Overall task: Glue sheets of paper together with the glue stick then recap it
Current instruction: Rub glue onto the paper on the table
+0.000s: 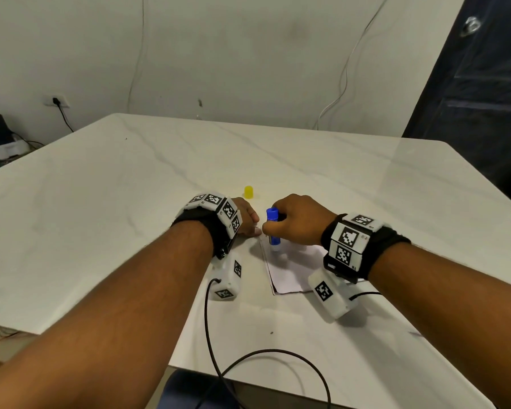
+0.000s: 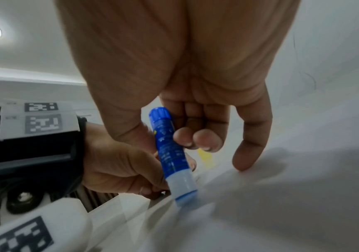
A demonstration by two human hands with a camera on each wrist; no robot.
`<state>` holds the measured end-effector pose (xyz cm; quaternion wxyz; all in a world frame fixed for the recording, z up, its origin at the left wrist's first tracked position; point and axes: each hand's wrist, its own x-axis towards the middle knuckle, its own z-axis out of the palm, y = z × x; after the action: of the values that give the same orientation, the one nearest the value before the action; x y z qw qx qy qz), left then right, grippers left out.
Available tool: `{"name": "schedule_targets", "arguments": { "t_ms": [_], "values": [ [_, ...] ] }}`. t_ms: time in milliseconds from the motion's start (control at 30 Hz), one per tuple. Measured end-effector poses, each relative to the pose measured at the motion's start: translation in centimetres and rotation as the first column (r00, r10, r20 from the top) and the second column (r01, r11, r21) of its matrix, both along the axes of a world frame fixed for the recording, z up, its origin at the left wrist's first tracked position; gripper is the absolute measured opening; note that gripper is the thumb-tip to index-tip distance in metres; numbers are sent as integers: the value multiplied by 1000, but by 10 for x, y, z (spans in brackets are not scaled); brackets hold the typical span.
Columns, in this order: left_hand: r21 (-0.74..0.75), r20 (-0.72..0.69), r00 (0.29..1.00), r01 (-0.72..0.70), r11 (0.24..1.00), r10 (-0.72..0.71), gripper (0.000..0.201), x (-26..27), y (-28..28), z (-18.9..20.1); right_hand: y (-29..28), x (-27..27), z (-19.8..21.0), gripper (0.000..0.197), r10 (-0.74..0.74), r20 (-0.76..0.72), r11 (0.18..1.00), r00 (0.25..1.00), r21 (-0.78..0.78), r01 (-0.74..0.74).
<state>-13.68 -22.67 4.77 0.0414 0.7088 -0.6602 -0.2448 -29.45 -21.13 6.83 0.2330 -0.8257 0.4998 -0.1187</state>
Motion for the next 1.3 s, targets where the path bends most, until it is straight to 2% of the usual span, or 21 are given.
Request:
{"name": "schedule_targets", "arguments": {
  "t_ms": [167,400,833,900,1033,1300],
  "values": [
    [-7,17,1000,-20,1000,21,28,0,0,-2,-2,-2,-3,34,-36,82,999,996,-18,38],
    [-15,1,1000,-30,999,30,37,1,2,-1,15,-6,1,27,35,5,999,999,-17,-35],
    [-21,-28,998,-48,999,48,38,0,6,1,70,-28,3,31,189,-73,981,979,-21,-191],
    [-27,-21,999,-46,999,45,38,0,7,1,69,-28,3,31,160,-35,987,987,-11,-160],
    [-25,-9,999,-37,999,37,38,0,9,2,56,-26,7,32,19,131,1000,991,5,-19],
    [-22,11,999,-39,999,39,39,-1,14,6,70,-25,1,31,91,-4,995,996,-36,-91]
  ]
}}
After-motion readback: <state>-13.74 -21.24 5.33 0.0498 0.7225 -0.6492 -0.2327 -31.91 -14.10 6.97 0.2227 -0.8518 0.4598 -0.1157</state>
